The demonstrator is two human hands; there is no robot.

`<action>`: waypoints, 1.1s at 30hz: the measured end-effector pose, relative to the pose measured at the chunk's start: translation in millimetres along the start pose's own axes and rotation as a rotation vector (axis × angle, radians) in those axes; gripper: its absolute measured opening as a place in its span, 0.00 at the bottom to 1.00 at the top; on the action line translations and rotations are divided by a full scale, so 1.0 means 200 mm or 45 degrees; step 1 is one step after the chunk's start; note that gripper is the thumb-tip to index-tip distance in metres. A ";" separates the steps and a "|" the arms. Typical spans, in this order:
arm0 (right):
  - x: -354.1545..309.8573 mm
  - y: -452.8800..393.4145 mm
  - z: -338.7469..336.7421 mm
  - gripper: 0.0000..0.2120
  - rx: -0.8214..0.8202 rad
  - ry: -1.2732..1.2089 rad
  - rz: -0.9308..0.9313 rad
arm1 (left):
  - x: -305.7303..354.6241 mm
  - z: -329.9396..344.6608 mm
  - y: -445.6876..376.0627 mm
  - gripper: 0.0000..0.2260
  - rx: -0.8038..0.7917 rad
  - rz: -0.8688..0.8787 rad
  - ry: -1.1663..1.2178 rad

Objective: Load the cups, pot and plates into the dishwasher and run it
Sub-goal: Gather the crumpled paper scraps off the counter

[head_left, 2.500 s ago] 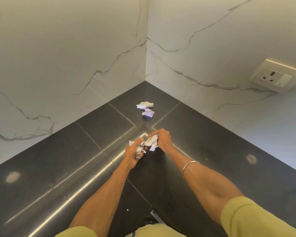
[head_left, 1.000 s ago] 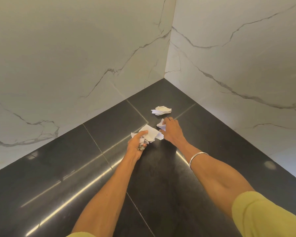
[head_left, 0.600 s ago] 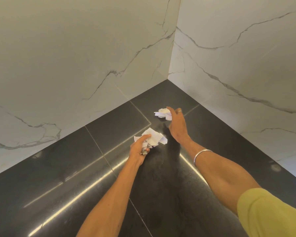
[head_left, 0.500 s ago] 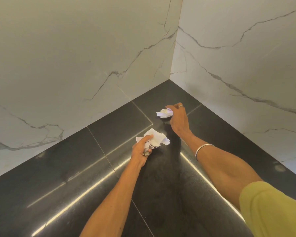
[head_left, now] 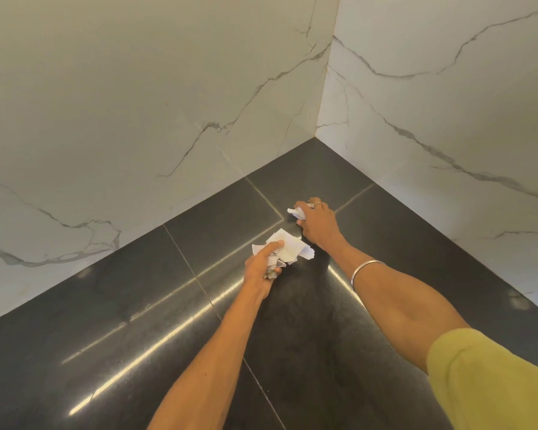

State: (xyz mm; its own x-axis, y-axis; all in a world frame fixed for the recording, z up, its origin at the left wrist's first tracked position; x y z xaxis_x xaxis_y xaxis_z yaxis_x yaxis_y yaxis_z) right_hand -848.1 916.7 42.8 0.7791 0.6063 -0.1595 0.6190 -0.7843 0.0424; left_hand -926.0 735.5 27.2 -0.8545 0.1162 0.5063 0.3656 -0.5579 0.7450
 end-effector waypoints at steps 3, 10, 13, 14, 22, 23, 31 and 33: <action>0.00 0.07 -0.04 0.15 0.107 0.097 0.023 | 0.00 0.00 0.00 0.16 -0.009 0.011 -0.016; 0.04 0.14 -0.03 0.16 -0.127 -0.170 0.191 | 0.00 0.00 0.03 0.15 -0.024 0.012 -0.044; 0.04 0.19 -0.07 0.16 -0.222 -0.731 0.388 | 0.00 -0.01 0.03 0.15 -0.038 0.014 -0.072; 0.03 0.21 -0.08 0.15 -0.231 -0.857 0.428 | 0.00 -0.01 0.03 0.15 -0.037 0.018 -0.086; -0.15 0.42 -0.05 0.21 -0.445 -1.116 0.474 | -0.04 -0.01 0.11 0.15 -0.071 0.081 -0.280; -0.17 0.45 -0.05 0.23 -0.439 -1.122 0.476 | -0.04 -0.02 0.14 0.14 -0.064 0.101 -0.296; -0.19 0.69 -0.15 0.11 -0.152 -0.826 0.386 | -0.08 -0.11 0.31 0.10 -0.100 0.167 -0.360; -0.18 0.76 -0.19 0.14 -0.069 -0.861 0.439 | -0.08 -0.12 0.36 0.09 -0.094 0.185 -0.367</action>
State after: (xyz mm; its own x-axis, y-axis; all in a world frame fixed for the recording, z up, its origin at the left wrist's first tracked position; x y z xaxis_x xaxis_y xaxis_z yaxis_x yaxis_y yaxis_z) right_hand -776.9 780.6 93.3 0.7096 0.1016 -0.6972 0.3690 -0.8966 0.2449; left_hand -894.2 674.5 61.9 -0.6517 0.2529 0.7150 0.4393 -0.6426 0.6277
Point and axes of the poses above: each hand's wrist, its own y-axis away from the middle knuckle, its own z-axis out of the palm, x = y × z, the point moved 5 cm from there along -y, towards the middle knuckle, and after that the axes turned 6 degrees about y, right-handed, at the moved point
